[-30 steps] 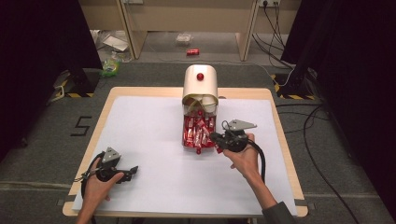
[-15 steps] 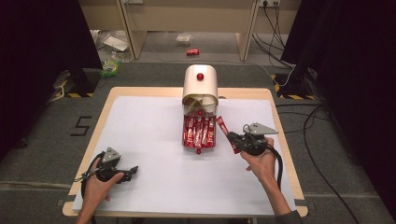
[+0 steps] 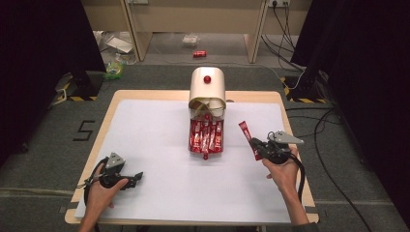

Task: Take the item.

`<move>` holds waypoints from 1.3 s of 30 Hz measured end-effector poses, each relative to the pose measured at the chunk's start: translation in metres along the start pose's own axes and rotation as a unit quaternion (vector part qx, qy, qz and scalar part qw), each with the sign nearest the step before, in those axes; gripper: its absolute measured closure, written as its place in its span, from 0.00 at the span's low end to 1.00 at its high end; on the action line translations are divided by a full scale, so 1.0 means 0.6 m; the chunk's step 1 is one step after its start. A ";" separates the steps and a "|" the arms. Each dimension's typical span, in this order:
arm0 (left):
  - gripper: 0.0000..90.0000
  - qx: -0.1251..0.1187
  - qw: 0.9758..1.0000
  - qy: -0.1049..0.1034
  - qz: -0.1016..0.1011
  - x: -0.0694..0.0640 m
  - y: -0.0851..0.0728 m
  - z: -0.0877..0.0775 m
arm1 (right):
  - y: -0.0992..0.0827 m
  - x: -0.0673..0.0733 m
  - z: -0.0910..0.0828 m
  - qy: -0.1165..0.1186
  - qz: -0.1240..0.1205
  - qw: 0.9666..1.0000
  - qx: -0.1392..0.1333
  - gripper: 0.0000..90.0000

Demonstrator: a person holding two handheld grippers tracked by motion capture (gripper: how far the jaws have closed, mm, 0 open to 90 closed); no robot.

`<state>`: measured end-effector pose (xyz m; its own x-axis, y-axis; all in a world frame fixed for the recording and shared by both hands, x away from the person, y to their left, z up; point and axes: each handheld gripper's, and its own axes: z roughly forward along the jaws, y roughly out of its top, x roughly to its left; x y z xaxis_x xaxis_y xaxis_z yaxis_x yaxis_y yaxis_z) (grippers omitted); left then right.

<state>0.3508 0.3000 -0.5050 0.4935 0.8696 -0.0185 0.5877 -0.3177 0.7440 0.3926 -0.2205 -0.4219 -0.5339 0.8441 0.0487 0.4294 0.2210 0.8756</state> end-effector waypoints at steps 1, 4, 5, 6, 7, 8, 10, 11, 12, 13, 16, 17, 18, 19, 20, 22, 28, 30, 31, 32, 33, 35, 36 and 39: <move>0.11 -0.001 1.000 0.000 -0.001 0.000 0.000 0.000 | -0.003 -0.003 0.000 -0.004 -0.001 1.000 0.002 0.97; 0.11 -0.001 1.000 0.000 0.000 0.000 0.000 0.000 | -0.012 -0.014 0.000 -0.019 0.001 1.000 0.008 0.97; 0.11 -0.001 1.000 0.000 0.000 0.000 0.000 0.000 | -0.014 -0.017 -0.001 -0.023 0.002 1.000 0.009 0.97; 0.11 -0.001 1.000 0.000 0.000 0.000 0.000 0.000 | -0.018 -0.021 -0.001 -0.028 0.002 1.000 0.012 0.97; 0.11 -0.001 1.000 0.000 0.000 0.000 0.000 0.000 | -0.020 -0.023 -0.001 -0.030 0.003 0.999 0.014 0.97; 0.11 -0.001 1.000 0.001 0.000 0.000 0.000 0.000 | -0.023 -0.027 -0.001 -0.033 0.003 0.999 0.014 0.97; 0.11 -0.001 1.000 0.000 0.000 0.000 0.000 0.000 | -0.027 -0.033 -0.001 -0.039 0.006 0.999 0.017 0.97; 0.11 0.000 1.000 0.000 0.000 0.000 0.000 0.000 | -0.030 -0.037 -0.002 -0.042 0.009 0.999 0.017 0.97; 0.11 -0.001 1.000 0.000 0.000 0.000 0.000 0.000 | -0.032 -0.039 -0.002 -0.043 0.009 0.999 0.017 0.97; 0.11 -0.001 1.000 0.000 0.000 0.000 0.000 0.000 | -0.034 -0.041 -0.002 -0.045 0.010 0.999 0.020 0.97; 0.11 -0.001 1.000 0.000 0.000 0.000 0.000 0.000 | -0.040 -0.048 0.000 -0.050 0.013 0.998 0.025 0.97; 0.11 -0.001 1.000 0.000 0.000 0.000 0.000 0.000 | -0.042 -0.050 0.000 -0.053 0.015 0.998 0.027 0.97; 0.11 -0.001 1.000 0.000 0.000 0.000 0.000 0.000 | -0.044 -0.052 0.001 -0.054 0.016 0.998 0.028 0.97; 0.11 -0.001 1.000 0.001 0.000 0.000 0.000 0.000 | -0.046 -0.053 0.002 -0.055 0.017 0.998 0.030 0.97; 0.11 -0.001 1.000 0.001 0.000 0.000 0.000 0.000 | -0.049 -0.055 0.003 -0.055 0.017 0.998 0.031 0.97; 0.11 -0.001 1.000 0.001 0.000 0.000 0.000 0.000 | -0.052 -0.058 0.004 -0.059 0.017 0.998 0.033 0.97; 0.11 -0.001 1.000 0.001 0.000 0.000 0.000 0.000 | -0.060 -0.064 0.008 -0.065 0.021 0.997 0.042 0.97; 0.11 -0.001 1.000 0.001 0.000 0.000 0.000 0.000 | -0.063 -0.066 0.009 -0.065 0.022 0.997 0.044 0.97; 0.11 -0.001 1.000 0.001 0.000 0.000 0.000 0.000 | -0.065 -0.067 0.009 -0.066 0.023 0.996 0.046 0.97; 0.11 -0.001 1.000 0.001 0.000 0.000 0.000 0.000 | -0.066 -0.067 0.011 -0.067 0.024 0.996 0.046 0.97; 0.11 -0.001 1.000 0.001 0.000 0.000 0.000 0.000 | -0.067 -0.068 0.012 -0.067 0.023 0.996 0.047 0.97; 0.11 -0.001 1.000 0.000 0.000 0.000 0.000 0.000 | -0.069 -0.070 0.013 -0.069 0.023 0.996 0.050 0.97; 0.11 -0.001 1.000 0.001 0.000 0.000 0.000 0.000 | -0.070 -0.069 0.014 -0.069 0.026 0.996 0.051 0.97; 0.11 -0.001 1.000 0.001 0.000 0.000 0.000 0.000 | -0.071 -0.070 0.015 -0.069 0.025 0.996 0.053 0.97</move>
<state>0.3506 0.2998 -0.5051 0.4927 0.8700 -0.0175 0.5863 -0.3170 0.7455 0.4033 -0.2611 -0.4657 -0.4082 0.9127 0.0188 0.5313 0.2208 0.8179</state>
